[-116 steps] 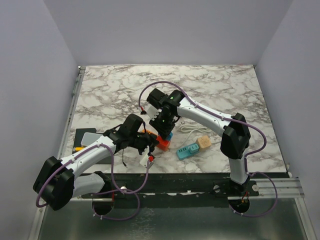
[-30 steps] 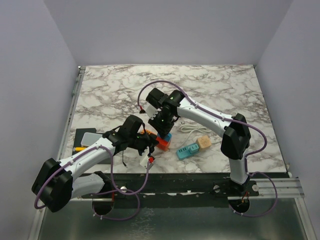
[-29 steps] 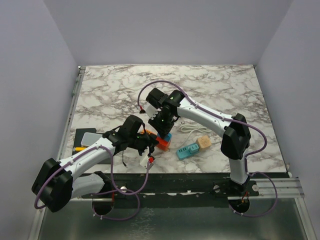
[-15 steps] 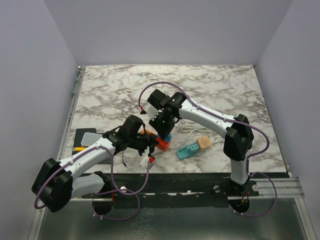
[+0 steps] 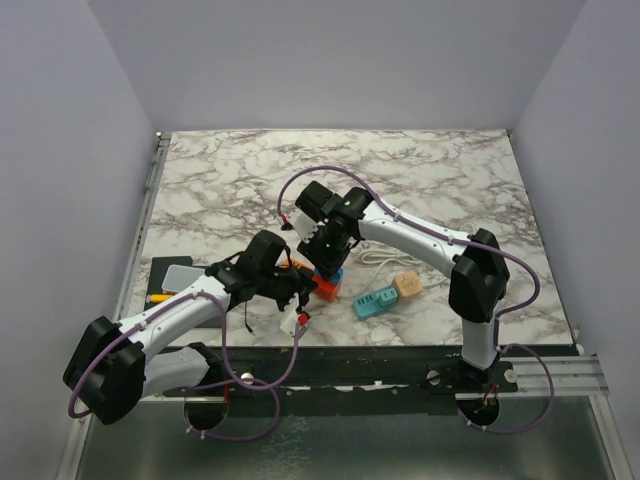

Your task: Insert the plug

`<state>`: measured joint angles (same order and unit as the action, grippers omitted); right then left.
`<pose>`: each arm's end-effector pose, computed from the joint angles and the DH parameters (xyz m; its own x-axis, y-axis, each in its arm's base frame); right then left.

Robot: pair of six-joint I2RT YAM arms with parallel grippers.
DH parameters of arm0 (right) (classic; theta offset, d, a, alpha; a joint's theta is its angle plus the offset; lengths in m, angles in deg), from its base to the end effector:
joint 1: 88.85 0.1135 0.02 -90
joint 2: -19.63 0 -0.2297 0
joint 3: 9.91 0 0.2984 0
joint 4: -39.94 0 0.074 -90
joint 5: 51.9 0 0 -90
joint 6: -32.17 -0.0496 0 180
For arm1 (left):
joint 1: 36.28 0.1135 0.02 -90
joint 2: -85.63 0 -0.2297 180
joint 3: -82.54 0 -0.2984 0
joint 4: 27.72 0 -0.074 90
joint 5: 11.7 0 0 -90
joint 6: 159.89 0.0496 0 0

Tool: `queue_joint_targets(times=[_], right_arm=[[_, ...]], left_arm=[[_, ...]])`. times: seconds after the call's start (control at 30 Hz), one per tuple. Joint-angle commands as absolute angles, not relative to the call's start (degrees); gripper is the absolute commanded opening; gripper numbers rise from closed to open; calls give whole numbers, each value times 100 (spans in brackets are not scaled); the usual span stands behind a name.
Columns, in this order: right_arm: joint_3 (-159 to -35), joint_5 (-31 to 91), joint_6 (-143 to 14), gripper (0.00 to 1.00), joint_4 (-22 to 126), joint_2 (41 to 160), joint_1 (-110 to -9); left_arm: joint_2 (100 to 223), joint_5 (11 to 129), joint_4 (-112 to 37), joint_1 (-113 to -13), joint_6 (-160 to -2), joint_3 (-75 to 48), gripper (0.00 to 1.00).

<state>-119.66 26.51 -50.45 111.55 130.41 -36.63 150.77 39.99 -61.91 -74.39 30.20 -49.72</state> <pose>0.2595 0.3510 0.2059 -0.4757 -0.8191 -0.3205 -0.8794 0.4513 0.1518 0.2000 -0.1960 0.1442 0.8832 0.2891 -0.3694 0.4691 -0.5426 0.6968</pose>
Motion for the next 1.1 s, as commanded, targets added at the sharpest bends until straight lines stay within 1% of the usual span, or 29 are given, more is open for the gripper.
queue_joint_targets(times=[0.0,0.07,0.2,0.23,0.27,0.3,0.33,0.37,0.4,0.5,0.57,0.6,0.73,0.83,0.93,1.07], right_arm=[[-11795,3050,-5072,39,11432,13170,-3612],[-12025,3242,-5139,48,11398,13116,-3614],[-12657,3703,-5170,59,11483,13126,-3629],[-12839,3775,-5180,64,11580,13151,-3634],[-12996,3950,-5189,74,11676,13159,-3632],[-13108,3989,-5201,96,11731,13137,-3634],[-13154,3988,-5214,99,11751,13080,-3635],[-13159,3979,-5226,100,11735,13009,-3639],[-13140,3971,-5240,100,11710,12916,-3635],[-12999,4014,-5308,100,11656,12627,-3637],[-12784,4076,-5340,100,11585,12399,-3650],[-12646,4104,-5351,100,11522,12283,-3678],[-12132,4139,-5411,100,11215,11776,-3943],[-11725,4182,-5501,100,10831,11345,-4461],[-11365,4198,-5749,100,10182,10869,-5313],[-10178,4011,-6395,100,8663,9978,-6792]], left_arm=[[15161,4453,-6516,-7432,2891,-5061,0],[15169,4535,-6508,-7422,2886,-5070,0],[15134,4688,-6498,-7417,2839,-5047,0],[15103,4725,-6494,-7412,2837,-5039,0],[15059,4753,-6498,-7411,2831,-5021,3],[15000,4789,-6498,-7416,2808,-5010,5],[14960,4807,-6498,-7416,2777,-5001,9],[14908,4835,-6498,-7416,2738,-4988,13],[14854,4854,-6498,-7409,2672,-4976,21],[14643,4909,-6499,-7416,2435,-4958,59],[14461,4936,-6501,-7416,2236,-4950,95],[14355,4954,-6505,-7416,2138,-4950,98],[13982,5037,-6535,-7416,1647,-4920,99],[13811,5179,-6574,-7413,970,-4687,99],[13868,5598,-6556,-7401,224,-4441,99],[14443,6662,-6040,-7309,-1602,-4006,99]])
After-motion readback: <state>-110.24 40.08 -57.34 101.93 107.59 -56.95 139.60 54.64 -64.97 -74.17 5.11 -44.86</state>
